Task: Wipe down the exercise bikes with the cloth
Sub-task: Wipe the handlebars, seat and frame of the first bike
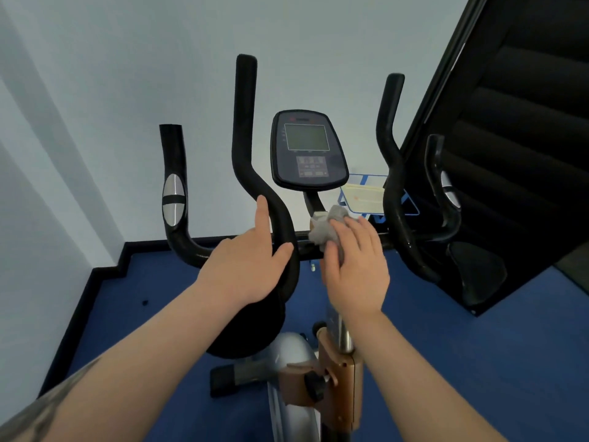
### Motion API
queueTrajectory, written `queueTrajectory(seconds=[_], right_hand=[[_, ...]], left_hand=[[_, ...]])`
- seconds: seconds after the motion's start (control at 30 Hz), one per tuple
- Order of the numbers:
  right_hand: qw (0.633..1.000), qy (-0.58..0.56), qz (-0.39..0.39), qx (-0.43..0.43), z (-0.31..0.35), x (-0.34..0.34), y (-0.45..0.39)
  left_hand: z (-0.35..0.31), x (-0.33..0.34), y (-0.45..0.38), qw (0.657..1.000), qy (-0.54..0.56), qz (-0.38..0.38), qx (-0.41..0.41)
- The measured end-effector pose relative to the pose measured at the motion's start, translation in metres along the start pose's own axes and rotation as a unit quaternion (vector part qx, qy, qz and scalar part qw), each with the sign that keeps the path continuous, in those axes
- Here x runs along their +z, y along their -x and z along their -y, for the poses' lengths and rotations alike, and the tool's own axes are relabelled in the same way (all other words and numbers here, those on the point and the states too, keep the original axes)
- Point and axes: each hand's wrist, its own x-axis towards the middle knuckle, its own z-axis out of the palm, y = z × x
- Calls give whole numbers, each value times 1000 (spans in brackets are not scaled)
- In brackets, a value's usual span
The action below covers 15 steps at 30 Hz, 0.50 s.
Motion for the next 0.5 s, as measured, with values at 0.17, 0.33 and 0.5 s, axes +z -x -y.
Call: queueTrajectory(seconds=[0.17,0.33,0.5], right_hand=[[989,23,114,87,-1,-1,-45],[998,36,49,6,6,-4,-10],[951,64,293,72,2,-8,-73]], left_hand=[[0,-1,-2,1000,3,1,-2],[1,1,-1,1000,-2,1,1],[0,-2,-1,1000,3,4,-3]])
